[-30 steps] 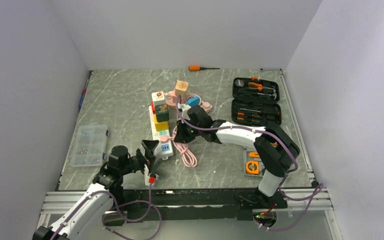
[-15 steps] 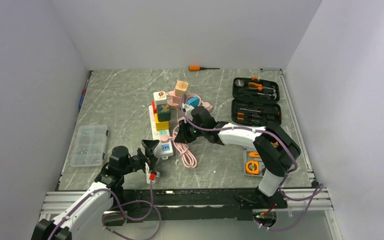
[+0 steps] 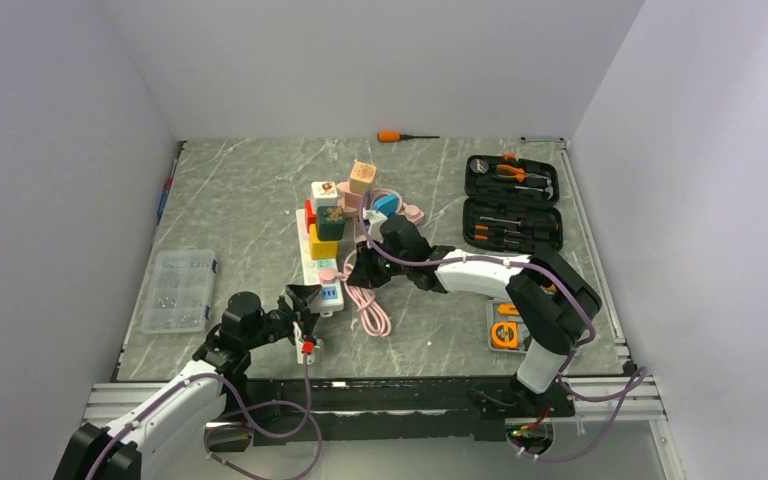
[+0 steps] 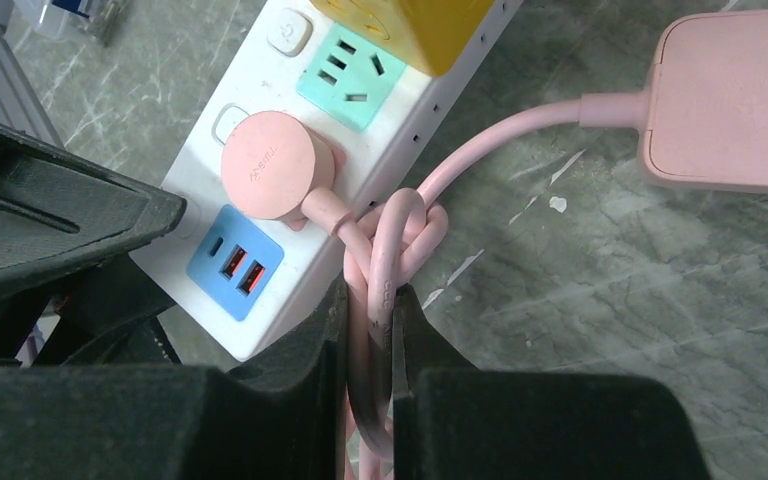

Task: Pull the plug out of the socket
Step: Remove the plug from the socket.

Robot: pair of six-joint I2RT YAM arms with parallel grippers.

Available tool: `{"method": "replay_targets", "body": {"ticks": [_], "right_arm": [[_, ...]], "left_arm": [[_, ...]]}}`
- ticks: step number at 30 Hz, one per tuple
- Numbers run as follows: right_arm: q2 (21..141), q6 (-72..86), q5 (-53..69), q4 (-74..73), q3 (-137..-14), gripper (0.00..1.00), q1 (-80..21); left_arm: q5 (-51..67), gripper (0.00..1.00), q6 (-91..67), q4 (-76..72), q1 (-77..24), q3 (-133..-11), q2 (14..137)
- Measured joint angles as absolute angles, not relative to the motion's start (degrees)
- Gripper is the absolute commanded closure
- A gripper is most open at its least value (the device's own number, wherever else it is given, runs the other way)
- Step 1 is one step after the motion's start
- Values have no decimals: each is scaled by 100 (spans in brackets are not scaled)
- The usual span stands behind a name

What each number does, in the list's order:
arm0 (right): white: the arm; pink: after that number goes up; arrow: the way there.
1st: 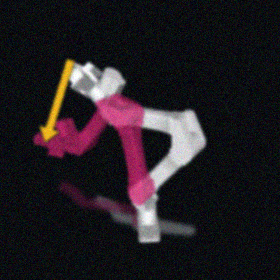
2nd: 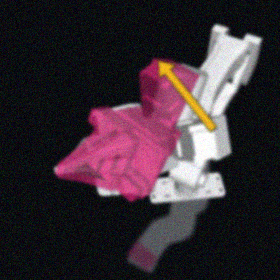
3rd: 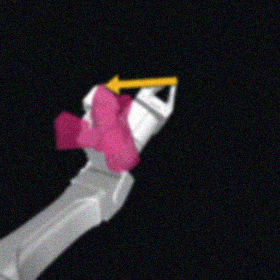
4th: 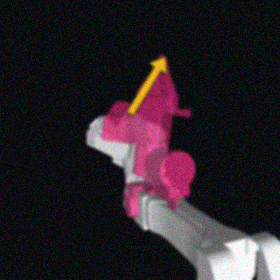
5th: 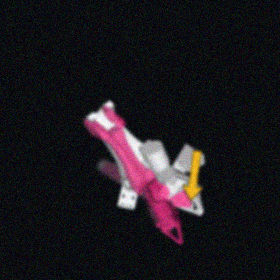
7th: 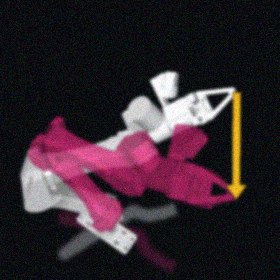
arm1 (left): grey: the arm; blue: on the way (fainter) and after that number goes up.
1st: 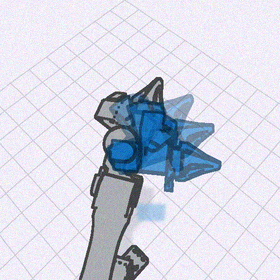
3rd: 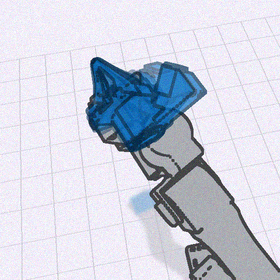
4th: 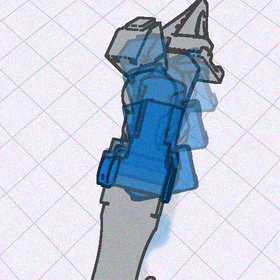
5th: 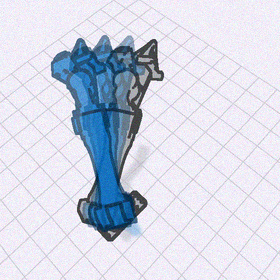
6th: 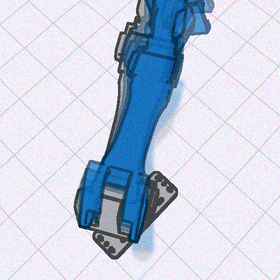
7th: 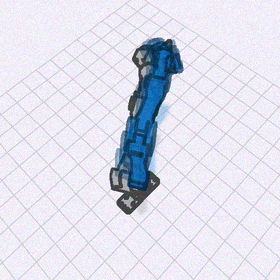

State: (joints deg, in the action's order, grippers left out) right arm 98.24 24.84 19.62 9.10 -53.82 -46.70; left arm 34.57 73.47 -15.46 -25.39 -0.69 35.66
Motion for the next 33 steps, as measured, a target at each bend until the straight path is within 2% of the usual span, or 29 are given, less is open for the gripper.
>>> {"method": "replay_targets", "body": {"ticks": [4, 6, 7, 9, 10, 12, 14, 18, 22, 28, 33], "right_arm": [[9824, 2445, 1916, 897, -5382, 100, -4689], [9813, 2388, 1916, 862, -5384, 100, -4689], [9802, 2338, 1914, 838, -5387, 94, -4689], [9754, 2220, 1870, 742, -5406, 59, -4689], [9725, 2176, 1839, 698, -5411, 46, -4689], [9614, 2053, 1892, 552, -5419, 33, -4716], [9417, 1879, 1883, 379, -5419, 26, -4845], [8965, 1564, 1490, 43, -5419, 23, -4969], [8455, 1245, 991, -172, -5413, 24, -5057], [7843, 456, 259, 307, -4989, 25, -5162], [7889, -244, 191, 735, -4950, 27, -5177]], "left_arm": [[3437, 44, 7345, -1688, -2561, -69, 3824], [3415, 53, 7338, -1778, -2576, -69, 3964], [3426, 57, 7347, -1828, -2585, -69, 4040], [3463, 64, 7443, -1966, -2613, -69, 4191], [3474, 69, 7467, -2043, -2628, -71, 4219], [3461, 76, 7500, -2174, -2650, -78, 4246], [3437, 79, 7575, -2169, -2650, -134, 4219], [3413, 80, 7699, -2091, -2650, -220, 3828], [3306, 82, 7865, -1765, -2626, -287, 3347], [3199, 83, 8044, -1114, -2606, -292, 2895], [3157, 85, 8165, -884, -2606, -294, 2794]]}}
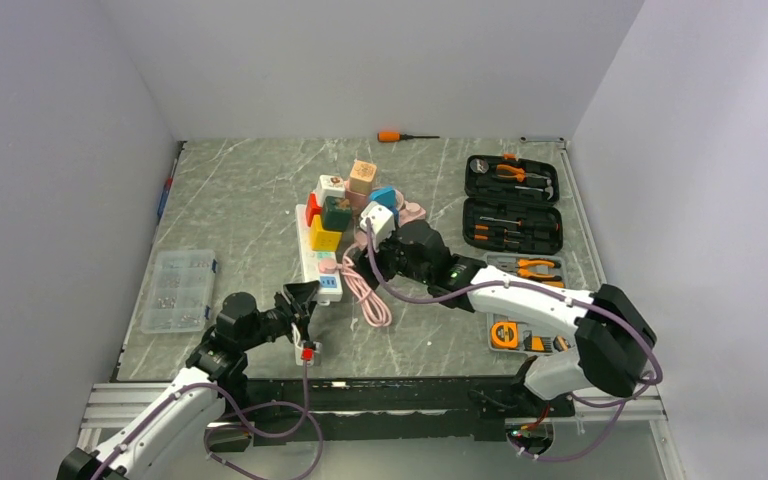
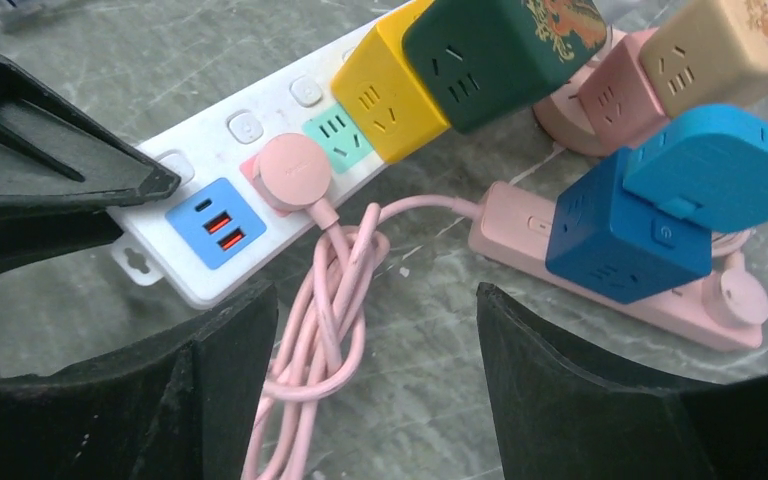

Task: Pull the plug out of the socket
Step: Remove the plug from the socket.

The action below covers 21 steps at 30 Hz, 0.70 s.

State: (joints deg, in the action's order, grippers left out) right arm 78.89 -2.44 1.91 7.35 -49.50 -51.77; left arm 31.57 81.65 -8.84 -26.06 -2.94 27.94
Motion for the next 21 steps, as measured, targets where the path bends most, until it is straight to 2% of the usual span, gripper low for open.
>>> {"method": "replay_targets", "body": {"ticks": [13, 21], "right_arm": [[9008, -1302, 143, 1500, -5019, 34, -5557], [9701, -2053, -899, 2086, -5019, 45, -5946]], "left_arm": [[3109, 87, 8189, -718, -2606, -390, 2773], [3041, 88, 8178, -558, -2606, -414, 2672]]}}
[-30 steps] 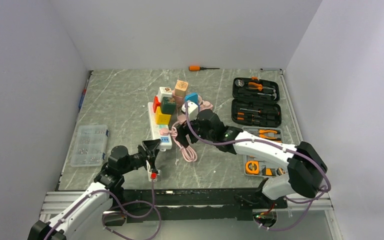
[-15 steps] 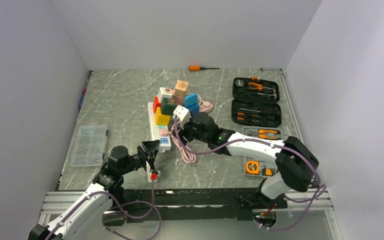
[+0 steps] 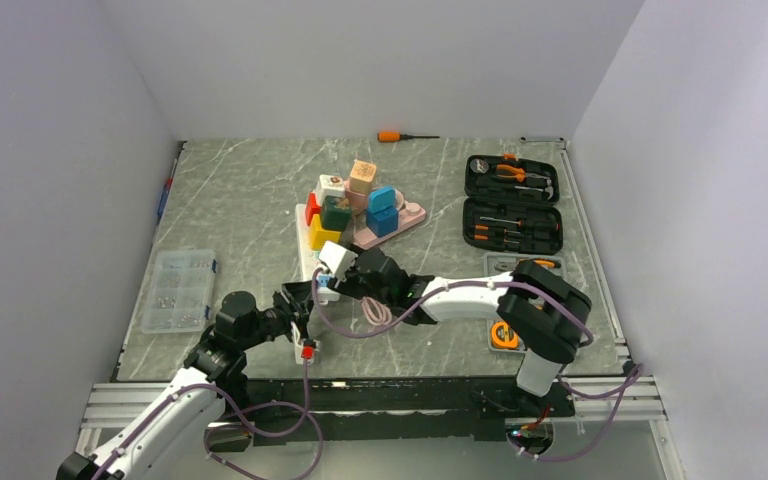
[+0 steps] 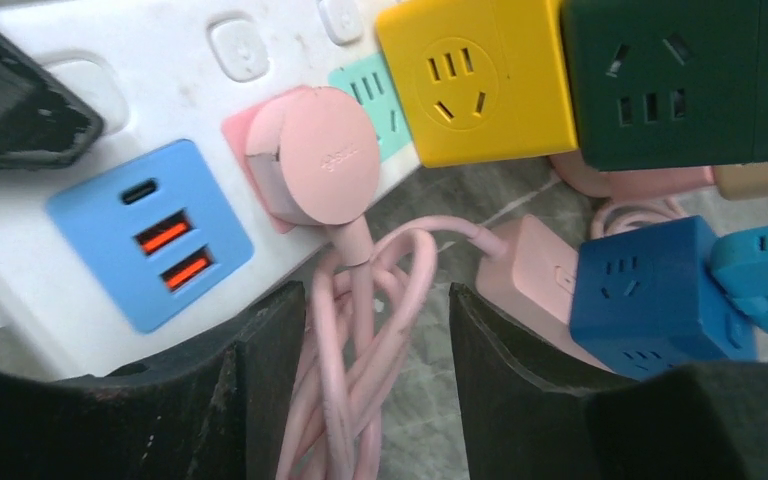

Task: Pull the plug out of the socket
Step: Remove the plug from the socket.

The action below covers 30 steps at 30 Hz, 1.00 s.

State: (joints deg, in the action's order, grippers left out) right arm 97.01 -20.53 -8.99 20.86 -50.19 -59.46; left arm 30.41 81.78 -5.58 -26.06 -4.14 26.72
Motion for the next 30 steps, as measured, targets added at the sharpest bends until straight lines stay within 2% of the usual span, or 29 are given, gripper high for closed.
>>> {"method": "replay_targets", "body": {"ticks": [6, 10, 12, 23, 30], "right_arm": [[10158, -2563, -1603, 2884, -5019, 66, -6130], [10307, -2742, -1761, 3251, -5019, 92, -6230], [10331, -2805, -1885, 3391, -5006, 100, -6283], [10331, -2801, -2246, 3841, -4899, 100, -6390], [10344, -2576, -2307, 4060, -4792, 100, -6442]], "left_arm": [[2956, 89, 8171, -458, -2606, -451, 2633], [2869, 90, 8162, -438, -2585, -473, 2569], [2847, 90, 8160, -388, -2585, -499, 2558], [2790, 91, 8403, 770, -2580, -1374, 2978], [2744, 96, 8871, 1481, -2580, -1664, 3059]]}}
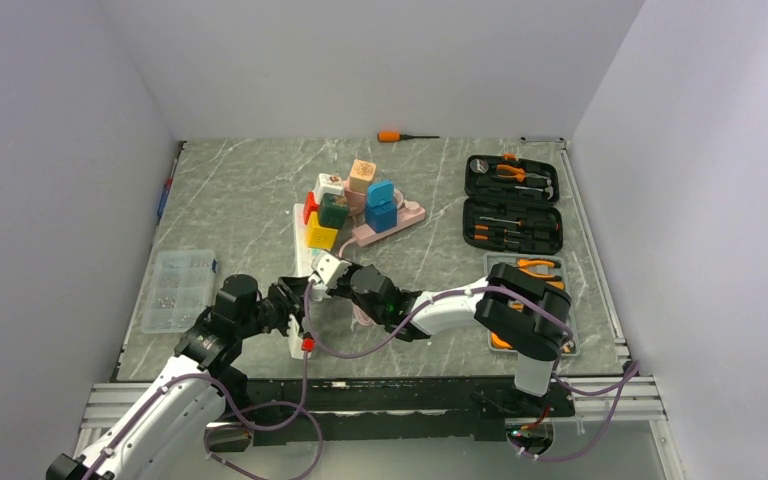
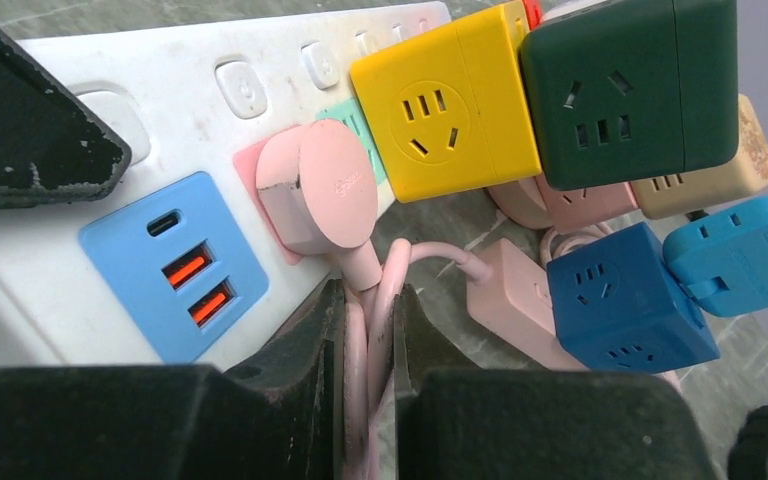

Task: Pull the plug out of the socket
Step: Remove the plug from the socket.

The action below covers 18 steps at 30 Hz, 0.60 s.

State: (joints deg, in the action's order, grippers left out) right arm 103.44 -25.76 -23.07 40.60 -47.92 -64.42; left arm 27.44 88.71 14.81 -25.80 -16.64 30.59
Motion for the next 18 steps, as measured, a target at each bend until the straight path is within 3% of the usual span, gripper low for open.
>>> {"method": "replay_targets", "body": {"ticks": [18], "right_arm": [[10363, -1382, -2244, 4014, -4790, 100, -6394]], "left_arm": [[2582, 100, 9282, 2104, -2580, -1791, 3024]]}}
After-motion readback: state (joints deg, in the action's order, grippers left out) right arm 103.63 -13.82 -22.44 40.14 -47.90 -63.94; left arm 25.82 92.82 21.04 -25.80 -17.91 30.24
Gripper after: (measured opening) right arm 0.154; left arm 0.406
